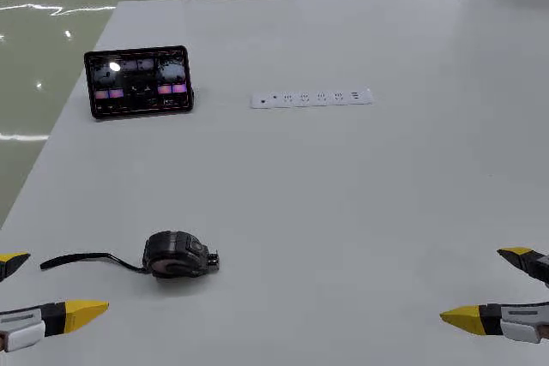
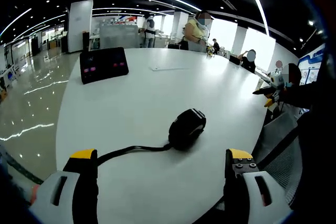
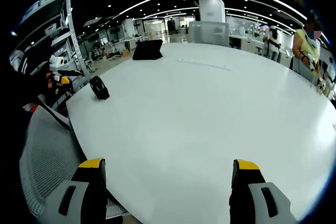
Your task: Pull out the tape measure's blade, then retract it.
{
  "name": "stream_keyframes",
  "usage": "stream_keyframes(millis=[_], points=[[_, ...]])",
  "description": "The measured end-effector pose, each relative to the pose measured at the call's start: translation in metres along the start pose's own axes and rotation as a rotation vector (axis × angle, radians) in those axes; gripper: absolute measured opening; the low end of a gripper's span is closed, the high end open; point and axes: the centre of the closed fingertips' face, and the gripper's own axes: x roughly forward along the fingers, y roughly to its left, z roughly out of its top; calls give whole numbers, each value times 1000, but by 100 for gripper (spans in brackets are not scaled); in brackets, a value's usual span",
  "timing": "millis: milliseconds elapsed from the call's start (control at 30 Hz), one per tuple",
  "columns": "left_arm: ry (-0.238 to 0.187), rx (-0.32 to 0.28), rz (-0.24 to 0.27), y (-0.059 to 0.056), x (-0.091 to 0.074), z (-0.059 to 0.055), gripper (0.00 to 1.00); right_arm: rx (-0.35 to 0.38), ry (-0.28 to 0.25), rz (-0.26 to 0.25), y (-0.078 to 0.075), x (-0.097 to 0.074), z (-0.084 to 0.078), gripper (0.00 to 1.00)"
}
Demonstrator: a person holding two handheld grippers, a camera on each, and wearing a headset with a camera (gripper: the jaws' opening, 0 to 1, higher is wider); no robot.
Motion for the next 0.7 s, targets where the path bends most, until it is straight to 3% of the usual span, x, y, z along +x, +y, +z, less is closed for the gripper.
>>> stream_keyframes(millis=[233,433,500,567,633,700], points=[[-34,-36,-36,-5,1,12,99,2,-3,-3,2,0,0,99],[-103,-94,-51,-5,-1,25,99,9,-4,-4,1,0,0,99],[-140,-84,-46,-4,-2,32,99,8,-4,-4,1,0,0,99],[-134,-104,-59,-6,-3,32,99,9,-5,-4,1,0,0,99],[-183,-69,-53,-4,-5,41,99,10,-4,-5,1,0,-1,99],[-175,-104,-58,-3,-6,41,99,10,-4,-5,0,0,0,99]])
